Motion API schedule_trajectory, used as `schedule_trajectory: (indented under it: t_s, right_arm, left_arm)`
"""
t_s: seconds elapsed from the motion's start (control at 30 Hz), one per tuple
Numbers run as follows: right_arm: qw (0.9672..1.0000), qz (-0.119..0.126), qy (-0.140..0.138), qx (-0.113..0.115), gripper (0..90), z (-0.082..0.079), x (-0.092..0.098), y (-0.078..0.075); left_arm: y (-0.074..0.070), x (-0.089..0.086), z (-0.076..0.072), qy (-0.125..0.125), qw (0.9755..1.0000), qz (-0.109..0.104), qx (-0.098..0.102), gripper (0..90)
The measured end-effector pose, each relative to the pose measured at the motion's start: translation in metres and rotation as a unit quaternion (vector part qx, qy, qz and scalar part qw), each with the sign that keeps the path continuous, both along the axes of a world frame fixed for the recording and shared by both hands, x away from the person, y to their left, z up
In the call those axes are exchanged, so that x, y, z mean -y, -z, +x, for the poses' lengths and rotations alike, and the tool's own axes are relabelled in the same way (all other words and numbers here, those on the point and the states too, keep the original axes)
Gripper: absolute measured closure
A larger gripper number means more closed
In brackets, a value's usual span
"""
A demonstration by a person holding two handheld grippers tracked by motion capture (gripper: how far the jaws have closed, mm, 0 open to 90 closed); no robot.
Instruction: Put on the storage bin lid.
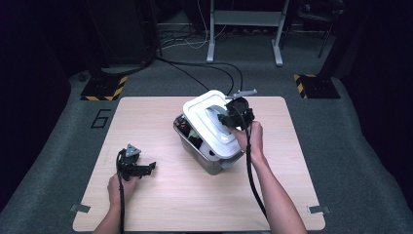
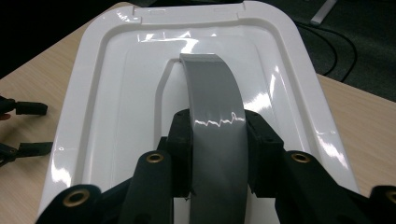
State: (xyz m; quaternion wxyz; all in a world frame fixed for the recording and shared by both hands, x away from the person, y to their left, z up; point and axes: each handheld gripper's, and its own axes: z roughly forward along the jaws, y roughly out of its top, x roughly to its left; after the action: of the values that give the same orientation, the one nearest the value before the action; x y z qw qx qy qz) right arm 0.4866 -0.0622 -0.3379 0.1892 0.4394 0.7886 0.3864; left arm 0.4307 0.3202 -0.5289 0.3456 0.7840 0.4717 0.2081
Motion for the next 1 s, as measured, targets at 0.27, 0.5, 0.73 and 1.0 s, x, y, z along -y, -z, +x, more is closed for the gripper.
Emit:
schedule_trajectory:
  t_s: [0.27,0.5,0.73,1.0]
  right_arm:
    - [1.0000,0.004,-0.005,-0.001,66.7,-0.001,-0.015,0.006]
    - [0.9999,0.009,-0.009,-0.010,66.6,-0.002,-0.028,0.011]
    - [0.9996,-0.010,-0.024,-0.010,66.5,-0.004,-0.039,0.018]
    - [0.9991,-0.022,-0.036,-0.004,66.6,-0.007,-0.042,0.022]
  left_arm:
    - [0.001,0.001,0.000,-0.005,1.0000,-0.007,0.001,13.7]
    - [0.000,0.000,0.000,0.000,1.0000,0.000,-0.001,13.7]
    - [0.000,0.000,0.000,0.000,1.0000,-0.001,-0.001,13.7]
    - [0.000,0.000,0.000,0.000,1.0000,-0.001,-0.001,13.7]
